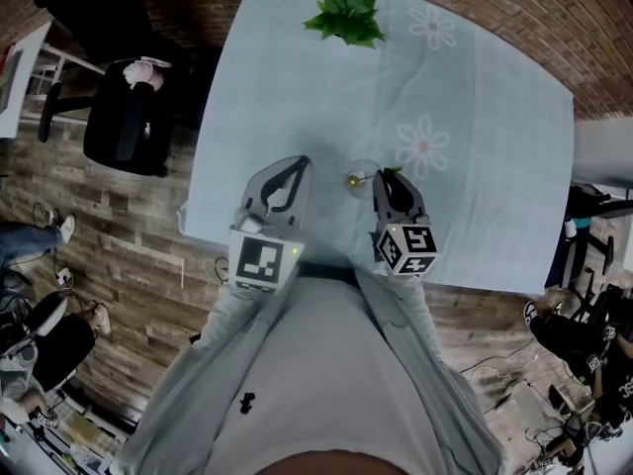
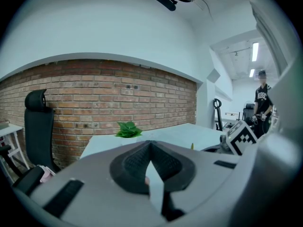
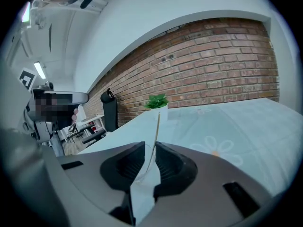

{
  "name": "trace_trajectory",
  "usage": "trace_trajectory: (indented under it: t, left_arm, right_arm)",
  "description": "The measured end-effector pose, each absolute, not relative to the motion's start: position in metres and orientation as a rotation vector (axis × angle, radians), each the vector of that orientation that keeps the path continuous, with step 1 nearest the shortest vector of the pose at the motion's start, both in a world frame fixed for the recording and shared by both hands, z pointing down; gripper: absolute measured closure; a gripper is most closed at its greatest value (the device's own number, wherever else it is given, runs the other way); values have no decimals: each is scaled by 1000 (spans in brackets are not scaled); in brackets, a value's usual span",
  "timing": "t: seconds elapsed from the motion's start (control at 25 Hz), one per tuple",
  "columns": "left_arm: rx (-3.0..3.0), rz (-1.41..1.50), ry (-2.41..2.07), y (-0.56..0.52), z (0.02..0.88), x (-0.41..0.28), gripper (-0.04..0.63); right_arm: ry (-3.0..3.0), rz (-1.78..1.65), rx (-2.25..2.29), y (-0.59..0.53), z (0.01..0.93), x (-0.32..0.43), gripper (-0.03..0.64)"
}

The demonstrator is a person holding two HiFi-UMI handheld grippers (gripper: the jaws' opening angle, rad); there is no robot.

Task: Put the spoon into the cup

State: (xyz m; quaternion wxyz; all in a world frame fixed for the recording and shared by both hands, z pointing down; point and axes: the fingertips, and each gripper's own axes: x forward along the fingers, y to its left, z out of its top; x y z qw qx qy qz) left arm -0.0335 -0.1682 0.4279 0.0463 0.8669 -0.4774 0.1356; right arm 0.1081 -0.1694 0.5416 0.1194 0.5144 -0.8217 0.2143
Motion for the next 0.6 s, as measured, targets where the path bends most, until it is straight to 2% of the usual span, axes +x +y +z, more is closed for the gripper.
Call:
trace_trajectory:
  t: [0.08, 0.28, 0.6]
  left_arm:
    - [2647, 414, -1457, -168, 428, -34, 577]
    - [2654, 409, -1456, -169, 427, -34, 577]
    - [2662, 403, -1463, -169, 423, -34, 577]
  right_arm:
    - [-2392, 629, 1501, -169, 543, 108, 525]
    - [-2381, 653, 1504, -169, 547, 109, 495]
    - [-2379, 670, 1512, -167, 545, 113, 489]
